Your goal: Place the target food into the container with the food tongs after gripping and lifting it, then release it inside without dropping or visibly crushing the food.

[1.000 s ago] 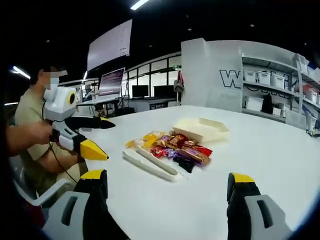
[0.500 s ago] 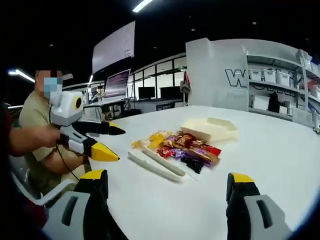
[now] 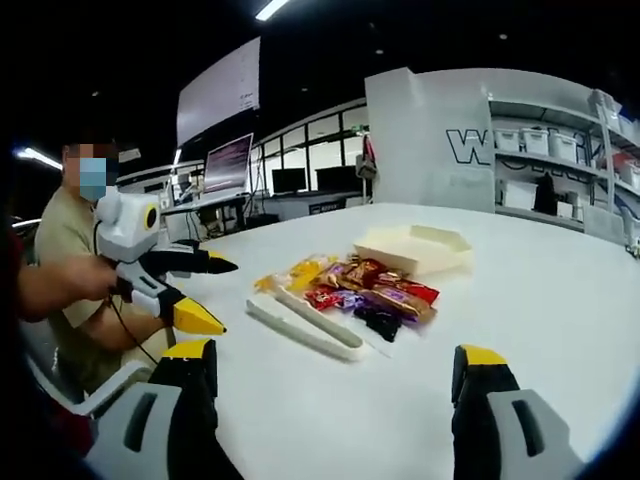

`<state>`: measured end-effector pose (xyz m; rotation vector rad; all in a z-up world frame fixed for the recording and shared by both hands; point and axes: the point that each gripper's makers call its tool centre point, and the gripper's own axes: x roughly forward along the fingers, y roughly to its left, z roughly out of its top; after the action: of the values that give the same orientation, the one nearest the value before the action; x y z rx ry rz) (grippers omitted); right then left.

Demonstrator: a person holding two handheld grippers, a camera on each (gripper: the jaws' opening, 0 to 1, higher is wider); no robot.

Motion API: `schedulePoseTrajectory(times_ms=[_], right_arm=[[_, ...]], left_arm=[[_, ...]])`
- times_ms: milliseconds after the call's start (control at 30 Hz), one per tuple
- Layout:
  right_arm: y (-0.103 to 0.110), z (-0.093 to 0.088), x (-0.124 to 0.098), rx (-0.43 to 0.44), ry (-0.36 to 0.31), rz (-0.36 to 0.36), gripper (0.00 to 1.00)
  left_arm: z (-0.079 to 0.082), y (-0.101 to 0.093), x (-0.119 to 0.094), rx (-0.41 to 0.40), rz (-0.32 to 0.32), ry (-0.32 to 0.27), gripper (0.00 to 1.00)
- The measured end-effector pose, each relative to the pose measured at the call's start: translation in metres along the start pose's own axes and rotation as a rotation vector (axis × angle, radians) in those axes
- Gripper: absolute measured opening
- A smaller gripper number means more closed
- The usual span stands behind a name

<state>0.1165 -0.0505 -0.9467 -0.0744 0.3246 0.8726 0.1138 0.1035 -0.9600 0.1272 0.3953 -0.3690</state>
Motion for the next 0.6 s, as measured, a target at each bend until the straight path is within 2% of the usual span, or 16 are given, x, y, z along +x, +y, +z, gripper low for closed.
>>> schedulePoseTrajectory(times_ms=[267,333,400,500,600], right_arm=[[0.007,0.000,0.003,0.011,-0.003,0.025,0.95],[0.010,0.000,0.006,0.004,0.001,0.031,0.94],[0.012,0.000,0.008,-0.020,-0.001,0.025,0.91],[0.015,-0.001,0.010,-0.036,0.005,0.030,0.85],[0.017,-0.003,0.012,-0.018,0.007,0.045,0.84]], left_arm=[[0.002,-0.010,-0.003,-0.008,-0.018,-0.003,0.84],[0.005,-0.021,-0.002,0.029,-0.069,-0.024,0.76],[0.003,-0.027,-0.002,0.036,-0.091,-0.011,0.64],[0.002,-0.031,0.000,0.031,-0.110,-0.007,0.64],[-0.001,-0.034,0.001,0.036,-0.119,-0.001,0.63]])
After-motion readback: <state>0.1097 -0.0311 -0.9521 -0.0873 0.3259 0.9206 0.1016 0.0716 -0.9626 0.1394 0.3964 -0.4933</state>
